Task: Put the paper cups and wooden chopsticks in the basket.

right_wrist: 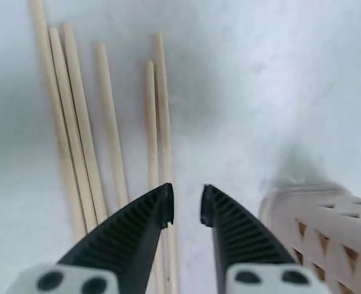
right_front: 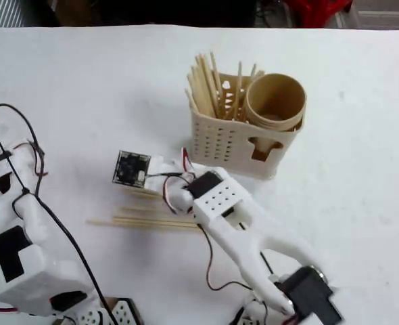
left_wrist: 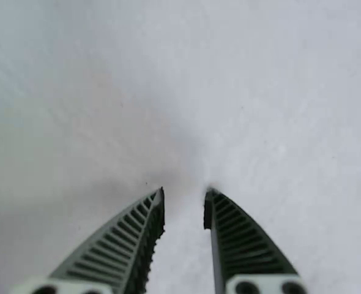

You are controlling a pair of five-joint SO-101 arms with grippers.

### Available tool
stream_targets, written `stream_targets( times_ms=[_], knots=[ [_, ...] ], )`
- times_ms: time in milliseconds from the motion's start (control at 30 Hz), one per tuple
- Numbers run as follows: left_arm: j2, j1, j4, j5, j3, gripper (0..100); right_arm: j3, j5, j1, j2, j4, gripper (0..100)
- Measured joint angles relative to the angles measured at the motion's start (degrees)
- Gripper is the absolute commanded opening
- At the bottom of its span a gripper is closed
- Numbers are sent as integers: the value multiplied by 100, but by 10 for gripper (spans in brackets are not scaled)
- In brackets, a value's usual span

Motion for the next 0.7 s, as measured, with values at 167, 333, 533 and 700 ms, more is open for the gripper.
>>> stream_targets(
  times_ms=[167,333,533,700],
  knots=[
    [0,0,0,0,0,124,0,158,0,765,-396,183],
    [0,0,0,0,0,124,0,413,-9,1275,-651,183],
    [0,0,0,0,0,124,-9,431,-9,1371,-703,26],
    [0,0,0,0,0,124,-9,431,9,1371,-712,15]
  ],
)
